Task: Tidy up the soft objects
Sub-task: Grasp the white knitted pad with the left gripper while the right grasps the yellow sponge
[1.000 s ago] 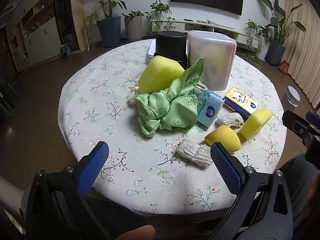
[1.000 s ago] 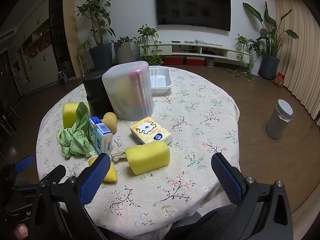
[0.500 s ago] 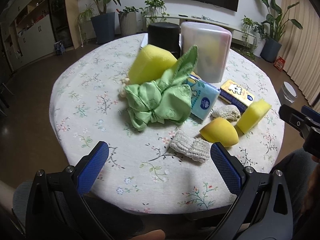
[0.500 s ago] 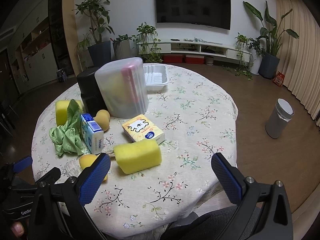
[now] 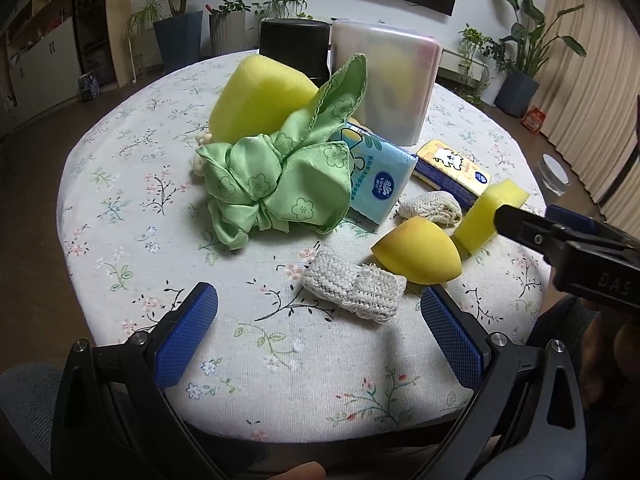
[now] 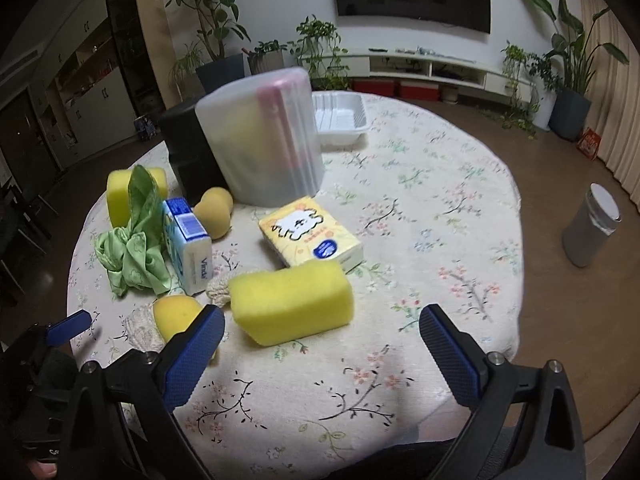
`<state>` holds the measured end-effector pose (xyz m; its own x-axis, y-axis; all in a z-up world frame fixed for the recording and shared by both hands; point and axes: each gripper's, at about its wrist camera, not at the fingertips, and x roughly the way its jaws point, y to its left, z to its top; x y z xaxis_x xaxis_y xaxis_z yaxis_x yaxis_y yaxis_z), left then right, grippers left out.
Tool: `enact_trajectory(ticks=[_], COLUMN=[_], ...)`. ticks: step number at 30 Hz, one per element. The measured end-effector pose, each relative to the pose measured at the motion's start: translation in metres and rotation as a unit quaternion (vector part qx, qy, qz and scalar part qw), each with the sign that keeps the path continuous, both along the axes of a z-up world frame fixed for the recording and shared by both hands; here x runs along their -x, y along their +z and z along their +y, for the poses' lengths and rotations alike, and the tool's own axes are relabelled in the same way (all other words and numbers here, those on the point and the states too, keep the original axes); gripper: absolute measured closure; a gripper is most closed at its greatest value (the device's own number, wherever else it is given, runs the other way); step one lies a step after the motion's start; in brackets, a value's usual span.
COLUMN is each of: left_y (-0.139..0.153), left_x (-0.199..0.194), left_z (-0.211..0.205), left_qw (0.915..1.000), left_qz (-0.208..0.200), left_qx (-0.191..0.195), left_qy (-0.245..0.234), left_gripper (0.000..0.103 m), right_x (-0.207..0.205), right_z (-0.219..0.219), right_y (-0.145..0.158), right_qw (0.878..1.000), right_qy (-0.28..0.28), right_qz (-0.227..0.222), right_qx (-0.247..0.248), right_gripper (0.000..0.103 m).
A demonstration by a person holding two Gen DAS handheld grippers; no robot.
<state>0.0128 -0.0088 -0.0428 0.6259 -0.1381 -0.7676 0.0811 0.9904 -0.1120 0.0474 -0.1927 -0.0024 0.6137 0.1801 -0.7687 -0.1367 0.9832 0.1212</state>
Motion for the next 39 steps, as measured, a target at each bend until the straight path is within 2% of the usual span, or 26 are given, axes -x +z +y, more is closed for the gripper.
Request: enact_trajectory(ticks=[8, 12, 17, 21, 27, 30, 33, 35, 37, 39], left_y=[-0.015, -0.019, -0.019, -0.018, -0.017, -0.016, -0.016, -0.016, -0.016, -0.015], left_x=[-0.013, -0.017, -0.018, -0.019, -0.021, -0.02, -0.018, -0.018, -0.017, -0.017], left_z=[-0.001, -0.006, -0.007, -0.006, -0.004, -0.003, -0.004, -0.006, -0.006, -0.005], left_qw=[0.9997, 0.9996, 0.9996, 0.9996, 0.9998, 0.9998, 0.9997, 0.9995, 0.9994, 0.9995], left_qz=[0.024, 0.017, 0.009, 0.007, 0.004, -0.001, -0.007, -0.01, -0.014, -0.014], left_qx=[-0.003, -0.021, -0.024, -0.023, -0.016, -0.005, -0.01, -0.019, -0.02, -0.015], left_qy=[-0.005, -0.008, -0.012, -0.012, -0.013, -0.017, -0.021, -0.022, -0.024, -0.024], left_gripper=[0.0, 0.001, 0.001, 0.001, 0.003, 0.012, 0.023, 0.033, 0.047, 0.051], right_x=[-0.009, -0.013, -0.016, -0.019, -0.021, -0.022, -0.023, -0.021, -0.02, -0.018], right_z=[-0.001, -0.002, 0.006, 0.011, 0.009, 0.01, 0.013, 0.015, 0.016, 0.016], right_y=[-0.014, -0.016, -0.023, -0.029, -0.033, -0.035, -0.036, -0.036, -0.036, -0.035], right_qw=[1.0, 1.0, 1.0, 0.999, 0.999, 0.999, 0.999, 0.999, 0.999, 0.998], right_qy=[0.004, 0.008, 0.021, 0.024, 0.021, 0.024, 0.035, 0.043, 0.049, 0.053], right_qz=[0.01, 0.016, 0.014, 0.021, 0.021, 0.019, 0.017, 0.014, 0.012, 0.01], right_qx=[-0.009, -0.021, -0.018, -0.01, -0.013, -0.014, -0.011, -0.01, -0.012, -0.016], right_gripper=[0.003, 0.003, 0.003, 0.01, 0.011, 0.013, 0.027, 0.032, 0.034, 0.035])
